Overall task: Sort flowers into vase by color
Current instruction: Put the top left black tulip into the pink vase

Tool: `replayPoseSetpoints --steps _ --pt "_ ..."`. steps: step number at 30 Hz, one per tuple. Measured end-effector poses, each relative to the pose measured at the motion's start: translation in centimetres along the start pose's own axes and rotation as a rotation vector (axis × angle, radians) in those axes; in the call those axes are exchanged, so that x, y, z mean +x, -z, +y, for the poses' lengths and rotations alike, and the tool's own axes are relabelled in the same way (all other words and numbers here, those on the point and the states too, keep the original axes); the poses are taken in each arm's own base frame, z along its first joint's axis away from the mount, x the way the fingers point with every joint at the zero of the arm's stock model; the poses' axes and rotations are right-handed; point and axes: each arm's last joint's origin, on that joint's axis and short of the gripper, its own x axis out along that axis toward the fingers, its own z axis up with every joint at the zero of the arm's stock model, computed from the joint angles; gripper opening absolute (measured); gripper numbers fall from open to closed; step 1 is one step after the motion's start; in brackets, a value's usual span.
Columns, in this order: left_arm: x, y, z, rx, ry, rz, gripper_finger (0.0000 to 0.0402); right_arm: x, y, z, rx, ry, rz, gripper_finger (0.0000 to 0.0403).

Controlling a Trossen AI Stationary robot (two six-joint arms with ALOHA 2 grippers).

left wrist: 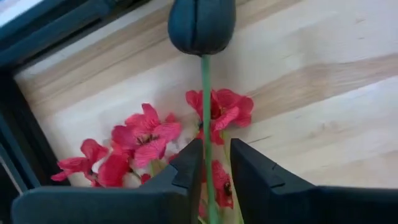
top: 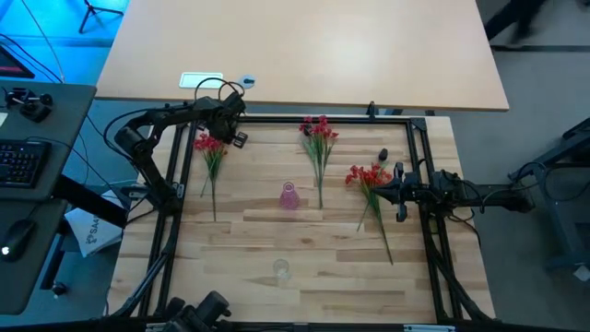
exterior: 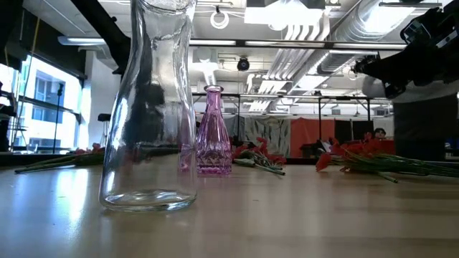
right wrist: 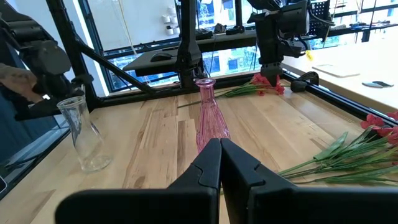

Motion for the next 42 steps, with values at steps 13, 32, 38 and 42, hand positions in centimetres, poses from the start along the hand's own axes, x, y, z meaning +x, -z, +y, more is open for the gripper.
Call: replayPoseSetpoints --steps 13,32,38,42 --pt "1.3 -0.1 0.0 0.001 0.003 0.044 0.011 0.0 0.0 0.0 0.0 0.0 0.0 0.0" --pt "-0.3 -1.4 0.1 0.017 -0.015 -0.003 0.0006 0.0 0.0 0.0 0.0 0.0 0.0 0.0" --pt "-4.6 -3.1 0.8 -0.025 0.017 -0.151 0.0004 0.0 0.0 0.0 0.0 0.0 0.0 0.0" --pt "-6.7 -3.3 1.2 -0.027 0.045 -0.212 0.001 0.0 0.0 0.0 0.0 0.0 0.0 0.0"
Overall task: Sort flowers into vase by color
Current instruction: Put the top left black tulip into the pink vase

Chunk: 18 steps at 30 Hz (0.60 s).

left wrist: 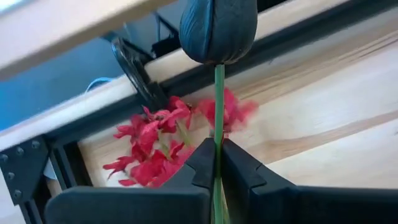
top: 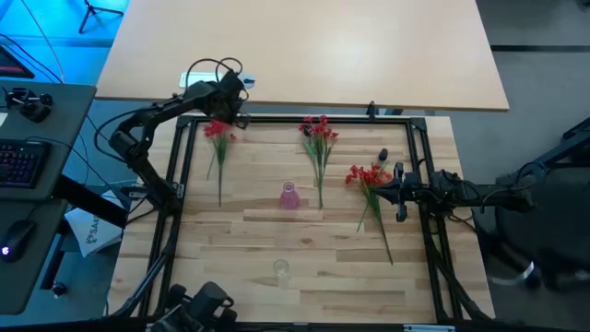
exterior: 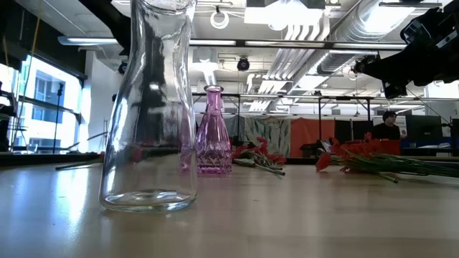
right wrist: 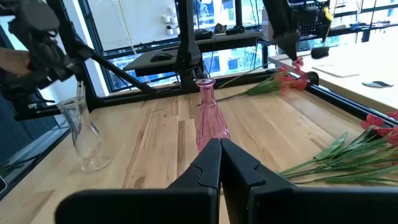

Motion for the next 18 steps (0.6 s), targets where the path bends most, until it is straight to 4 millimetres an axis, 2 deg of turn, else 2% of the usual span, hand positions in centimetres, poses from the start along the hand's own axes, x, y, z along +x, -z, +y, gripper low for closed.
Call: replayPoseSetpoints --steps 3,9,18 --pt "-1.1 0.1 0.1 -0.028 0.047 -0.019 0.0016 0.0 0.0 0.0 0.0 0.0 0.0 0.0" --pt "-1.3 0.9 -0.4 -0.005 0.062 0.047 0.0023 0.0 0.0 0.0 0.0 0.0 0.0 0.0" --pt "-1.8 1.5 -2.1 0.058 0.079 0.058 0.0004 0.0 0.0 0.0 0.0 0.0 0.0 0.0"
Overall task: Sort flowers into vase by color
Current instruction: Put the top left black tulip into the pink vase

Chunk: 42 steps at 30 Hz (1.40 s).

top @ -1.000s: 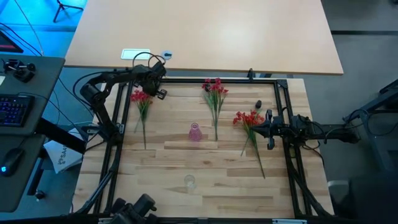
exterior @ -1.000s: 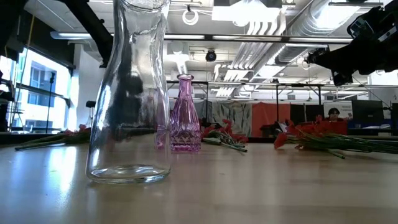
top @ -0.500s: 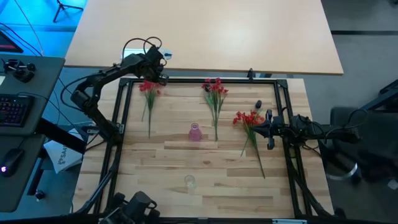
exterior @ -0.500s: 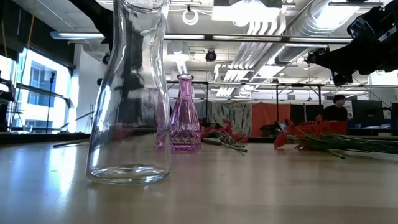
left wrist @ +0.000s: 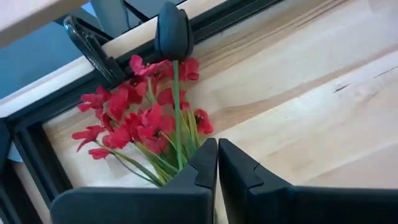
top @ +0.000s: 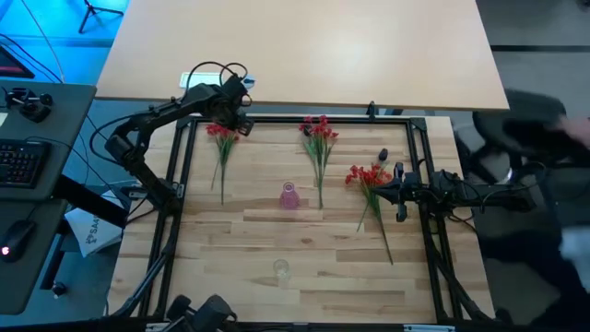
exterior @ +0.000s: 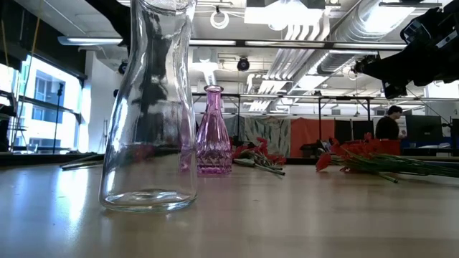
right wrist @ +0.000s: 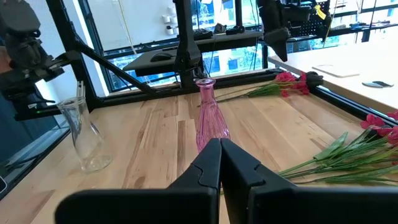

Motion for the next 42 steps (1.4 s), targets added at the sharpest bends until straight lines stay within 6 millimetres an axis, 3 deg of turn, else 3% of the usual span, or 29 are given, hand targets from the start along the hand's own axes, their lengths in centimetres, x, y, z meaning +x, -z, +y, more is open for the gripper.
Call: replayPoseSetpoints --steps 5,13,21,37,42 --pt "-0.3 1.2 -0.4 0.04 -0.047 0.088 0.0028 0.0 0.0 0.0 0.0 0.0 0.0 0.0" --pt "2.7 3.3 -0.6 0.048 -0.047 0.13 0.0083 0.0 0.0 0.0 0.0 0.0 0.0 0.0" --pt "3.7 2.5 1.2 -0.027 -0.067 0.074 0.012 0.0 0.0 0.0 0.0 0.0 0.0 0.0" --pt "7.9 2.3 1.9 -0.068 -0.035 0.206 0.012 0.0 0.0 0.0 0.0 0.0 0.0 0.0" --pt "8.0 2.3 1.9 -0.073 -0.036 0.208 0.0087 0.0 0.0 0.0 0.0 0.0 0.0 0.0"
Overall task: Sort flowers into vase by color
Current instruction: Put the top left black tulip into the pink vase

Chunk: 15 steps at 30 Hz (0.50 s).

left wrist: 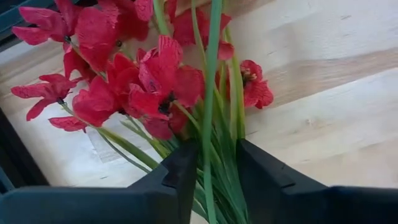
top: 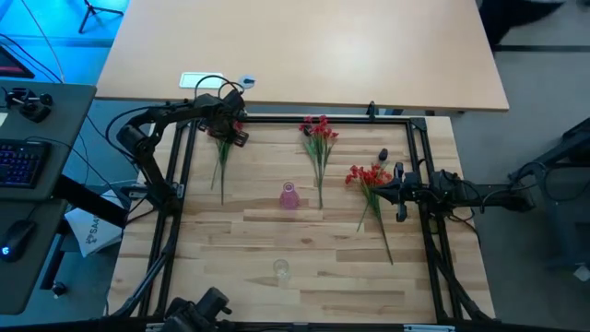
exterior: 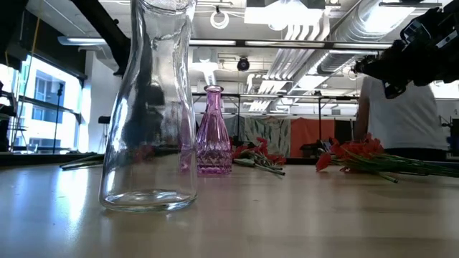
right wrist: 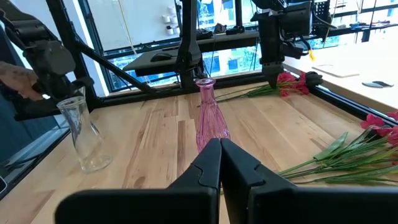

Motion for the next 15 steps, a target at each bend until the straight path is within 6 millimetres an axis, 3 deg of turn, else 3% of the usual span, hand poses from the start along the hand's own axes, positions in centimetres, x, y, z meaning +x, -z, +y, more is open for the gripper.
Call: replayPoseSetpoints --steps 8,15 --pt "-1.1 0.1 0.3 -0.001 0.004 -0.035 0.0012 0.0 0.0 0.0 0.0 0.0 0.0 0.0" --pt "-1.4 0.1 0.5 0.002 0.005 -0.041 0.001 0.0 0.0 0.0 0.0 0.0 0.0 0.0"
